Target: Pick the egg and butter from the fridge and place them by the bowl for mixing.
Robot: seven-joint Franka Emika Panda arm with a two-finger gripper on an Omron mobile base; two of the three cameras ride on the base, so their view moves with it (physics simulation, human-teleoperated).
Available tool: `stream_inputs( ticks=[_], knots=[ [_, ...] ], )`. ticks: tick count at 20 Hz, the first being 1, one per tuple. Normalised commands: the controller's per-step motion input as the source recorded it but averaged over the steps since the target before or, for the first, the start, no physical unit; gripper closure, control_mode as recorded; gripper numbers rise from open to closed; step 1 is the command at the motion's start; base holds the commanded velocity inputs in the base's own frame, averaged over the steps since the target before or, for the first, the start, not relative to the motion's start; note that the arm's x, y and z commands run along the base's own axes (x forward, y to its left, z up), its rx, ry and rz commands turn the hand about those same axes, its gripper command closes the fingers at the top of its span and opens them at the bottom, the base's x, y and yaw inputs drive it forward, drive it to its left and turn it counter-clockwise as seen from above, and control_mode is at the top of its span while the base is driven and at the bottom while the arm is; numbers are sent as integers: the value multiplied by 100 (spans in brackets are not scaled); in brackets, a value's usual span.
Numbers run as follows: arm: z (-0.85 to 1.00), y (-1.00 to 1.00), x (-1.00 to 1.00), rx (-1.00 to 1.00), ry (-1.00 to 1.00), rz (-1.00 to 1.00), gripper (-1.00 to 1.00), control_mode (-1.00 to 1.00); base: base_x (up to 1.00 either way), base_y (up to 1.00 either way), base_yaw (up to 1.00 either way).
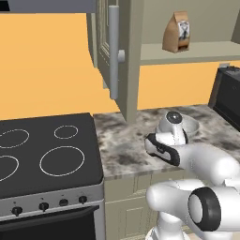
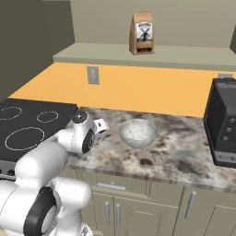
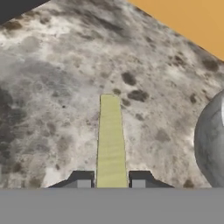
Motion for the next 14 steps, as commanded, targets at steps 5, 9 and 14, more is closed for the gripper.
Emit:
stream_inputs(
  ticks=[5, 9, 14],
  knots=[
    [-13, 0, 35, 0, 0, 0, 100, -100, 0, 0, 0],
    [-8, 0, 12, 0, 0, 0, 100, -100, 0, 0, 0],
    [-26, 0, 17, -3, 0, 0, 100, -100, 0, 0, 0]
  ],
)
